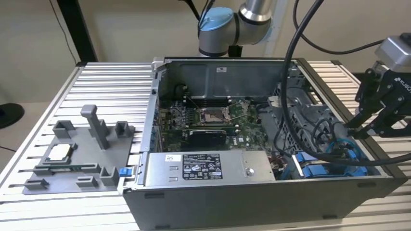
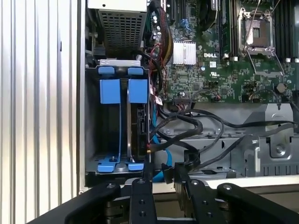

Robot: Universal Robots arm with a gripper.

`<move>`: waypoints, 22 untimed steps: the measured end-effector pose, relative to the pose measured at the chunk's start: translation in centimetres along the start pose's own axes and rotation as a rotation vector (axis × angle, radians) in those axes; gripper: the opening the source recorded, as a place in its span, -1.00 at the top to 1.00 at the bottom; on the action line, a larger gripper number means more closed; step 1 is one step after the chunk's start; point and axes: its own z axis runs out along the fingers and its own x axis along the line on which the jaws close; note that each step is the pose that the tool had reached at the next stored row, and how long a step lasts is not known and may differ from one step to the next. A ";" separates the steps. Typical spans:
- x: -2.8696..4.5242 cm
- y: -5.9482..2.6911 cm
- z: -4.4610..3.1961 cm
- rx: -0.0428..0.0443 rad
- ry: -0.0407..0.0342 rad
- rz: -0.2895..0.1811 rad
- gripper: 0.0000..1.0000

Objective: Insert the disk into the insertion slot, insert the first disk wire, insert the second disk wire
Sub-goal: 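Insert the second disk wire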

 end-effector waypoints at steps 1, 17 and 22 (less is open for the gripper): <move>0.00 -0.01 0.01 -0.0007 -0.0001 -0.005 -1.00; 0.08 -0.07 0.58 0.0081 -0.0511 -0.035 -1.00; 0.07 -0.08 0.59 0.0182 -0.0756 -0.039 -1.00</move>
